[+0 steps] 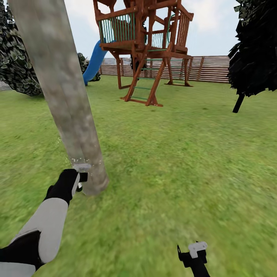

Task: In the garden, pick up the pesticide atomizer on the floor and spray pesticide onto both trees until each tree trunk is fully covered.

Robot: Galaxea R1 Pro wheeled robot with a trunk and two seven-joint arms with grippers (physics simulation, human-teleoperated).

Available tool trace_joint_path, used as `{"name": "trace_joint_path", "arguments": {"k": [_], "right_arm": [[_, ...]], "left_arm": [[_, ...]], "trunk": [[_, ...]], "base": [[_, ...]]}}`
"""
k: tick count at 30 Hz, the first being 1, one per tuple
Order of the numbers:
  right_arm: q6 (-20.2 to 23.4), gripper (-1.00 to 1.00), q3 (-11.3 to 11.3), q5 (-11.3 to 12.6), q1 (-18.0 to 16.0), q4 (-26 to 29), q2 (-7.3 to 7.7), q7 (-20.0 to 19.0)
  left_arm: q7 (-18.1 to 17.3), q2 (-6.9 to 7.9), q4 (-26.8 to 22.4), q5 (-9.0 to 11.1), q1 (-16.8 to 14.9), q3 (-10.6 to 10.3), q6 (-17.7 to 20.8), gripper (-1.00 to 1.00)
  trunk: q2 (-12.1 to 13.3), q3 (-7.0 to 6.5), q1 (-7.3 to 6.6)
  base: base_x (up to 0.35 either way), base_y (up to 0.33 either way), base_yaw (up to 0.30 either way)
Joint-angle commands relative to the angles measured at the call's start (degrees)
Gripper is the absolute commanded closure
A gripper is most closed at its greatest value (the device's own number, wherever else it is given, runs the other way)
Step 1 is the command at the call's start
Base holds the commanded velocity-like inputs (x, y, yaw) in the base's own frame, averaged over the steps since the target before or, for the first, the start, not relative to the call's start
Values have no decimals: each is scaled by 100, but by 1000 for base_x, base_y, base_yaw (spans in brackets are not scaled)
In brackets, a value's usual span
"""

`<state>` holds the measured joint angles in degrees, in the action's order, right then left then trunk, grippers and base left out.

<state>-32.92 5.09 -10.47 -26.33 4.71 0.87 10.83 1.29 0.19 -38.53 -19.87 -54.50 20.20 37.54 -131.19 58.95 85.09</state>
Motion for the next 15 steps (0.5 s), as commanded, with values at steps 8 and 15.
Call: {"name": "trace_joint_path", "arguments": {"k": [8, 15], "right_arm": [[0, -100, 45, -34, -4, -5, 1, 60], [-1, -100, 53, -34, -4, -5, 1, 60]], "left_arm": [[12, 60, -14, -60, 13, -25, 225, 100], [41, 69, -13, -70, 18, -11, 219, 100]], "trunk": [[-2, 5, -1], [-2, 5, -1]], "base": [[0, -135, 0], [0, -272, 0]]}}
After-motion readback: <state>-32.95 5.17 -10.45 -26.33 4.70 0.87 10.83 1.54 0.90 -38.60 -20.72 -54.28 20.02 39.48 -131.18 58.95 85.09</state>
